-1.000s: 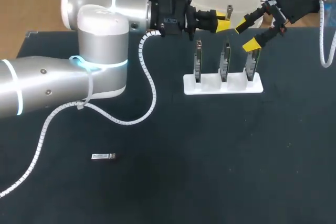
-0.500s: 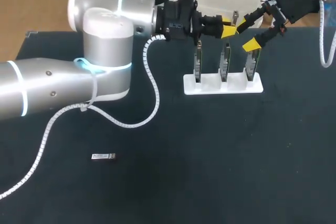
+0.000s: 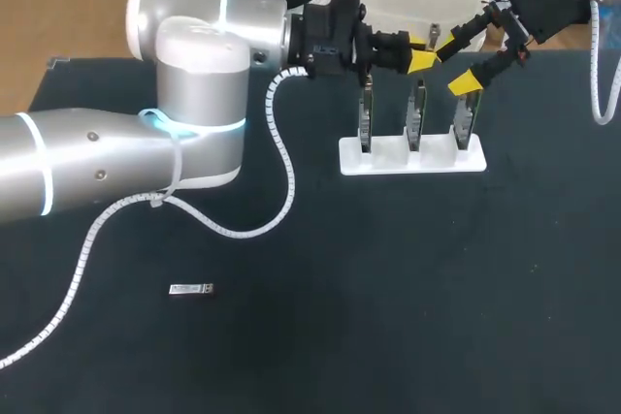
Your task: Pick up the optical module with the left hand, and insert it into the network port with the right hand.
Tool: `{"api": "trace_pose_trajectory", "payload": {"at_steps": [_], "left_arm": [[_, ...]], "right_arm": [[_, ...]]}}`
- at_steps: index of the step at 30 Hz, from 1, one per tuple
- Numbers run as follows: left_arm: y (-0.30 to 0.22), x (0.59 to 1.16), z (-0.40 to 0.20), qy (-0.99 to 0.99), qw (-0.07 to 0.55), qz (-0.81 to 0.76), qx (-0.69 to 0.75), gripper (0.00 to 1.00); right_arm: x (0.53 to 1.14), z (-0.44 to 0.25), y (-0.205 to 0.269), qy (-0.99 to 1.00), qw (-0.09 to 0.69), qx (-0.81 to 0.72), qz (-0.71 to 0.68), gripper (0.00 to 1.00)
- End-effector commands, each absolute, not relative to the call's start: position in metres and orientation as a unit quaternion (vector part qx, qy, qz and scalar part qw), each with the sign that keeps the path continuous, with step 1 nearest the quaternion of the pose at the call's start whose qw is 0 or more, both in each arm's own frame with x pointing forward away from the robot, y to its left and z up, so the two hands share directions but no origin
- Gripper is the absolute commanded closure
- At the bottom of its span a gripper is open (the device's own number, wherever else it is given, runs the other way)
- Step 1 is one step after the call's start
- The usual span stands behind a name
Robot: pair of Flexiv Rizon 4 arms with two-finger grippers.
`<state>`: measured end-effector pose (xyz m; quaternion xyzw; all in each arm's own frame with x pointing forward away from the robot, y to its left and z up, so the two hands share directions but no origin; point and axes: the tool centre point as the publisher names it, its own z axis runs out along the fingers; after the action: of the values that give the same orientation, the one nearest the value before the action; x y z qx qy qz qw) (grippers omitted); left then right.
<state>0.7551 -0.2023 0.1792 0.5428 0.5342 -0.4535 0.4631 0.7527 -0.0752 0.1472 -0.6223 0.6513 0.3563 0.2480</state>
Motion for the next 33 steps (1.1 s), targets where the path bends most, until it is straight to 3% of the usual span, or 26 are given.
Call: {"api": "trace_pose_trajectory", "payload": {"at_steps": [1, 33], "left_arm": [[-0.2021, 0.7531, 0.1787, 0.536, 0.467, -0.454, 0.537, 1.00], [-0.2013, 0.7552, 0.1757, 0.549, 0.467, -0.454, 0.524, 1.00]], "right_arm": [[0.7536, 0.1466, -0.0751, 0.650, 0.248, -0.623, 0.357, 0.00], [0.7536, 0.1466, -0.0751, 0.650, 0.248, -0.623, 0.357, 0.00]]}}
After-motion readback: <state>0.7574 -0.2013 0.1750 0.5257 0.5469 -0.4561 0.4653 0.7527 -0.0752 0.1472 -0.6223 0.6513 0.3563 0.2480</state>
